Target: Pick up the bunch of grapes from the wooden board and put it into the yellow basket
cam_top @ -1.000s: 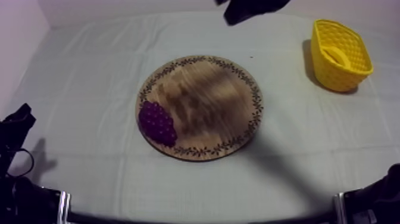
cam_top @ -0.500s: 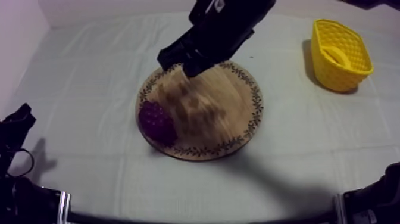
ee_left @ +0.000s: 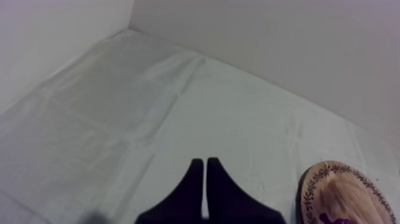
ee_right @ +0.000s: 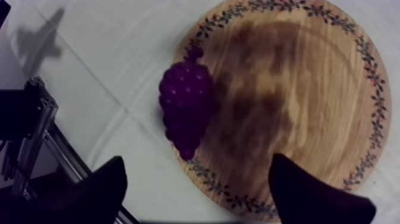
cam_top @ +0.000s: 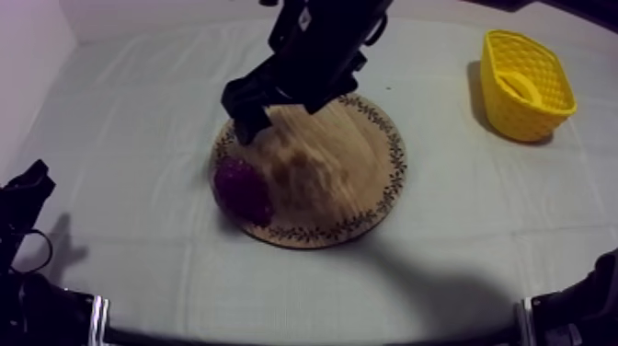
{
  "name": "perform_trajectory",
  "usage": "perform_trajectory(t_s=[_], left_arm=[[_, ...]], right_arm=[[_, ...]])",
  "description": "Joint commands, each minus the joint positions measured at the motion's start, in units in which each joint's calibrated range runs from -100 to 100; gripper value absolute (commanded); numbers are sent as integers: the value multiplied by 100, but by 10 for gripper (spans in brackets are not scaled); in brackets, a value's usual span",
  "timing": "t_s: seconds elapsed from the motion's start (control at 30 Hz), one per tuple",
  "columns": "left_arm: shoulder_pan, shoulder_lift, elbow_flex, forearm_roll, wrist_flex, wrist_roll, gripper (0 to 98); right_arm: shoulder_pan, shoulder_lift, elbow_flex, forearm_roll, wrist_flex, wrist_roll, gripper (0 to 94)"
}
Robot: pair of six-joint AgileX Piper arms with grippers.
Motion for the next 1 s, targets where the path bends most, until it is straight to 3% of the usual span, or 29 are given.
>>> perform_trajectory(t_s=[0.0,0.97], left_arm=[[-1,3,4,1,3,0,0],[-1,3,4,1,3,0,0]], right_arm=[[-33,163,-123,21,29,-25,917],[-421,2496,-1527,327,-245,-358,932]])
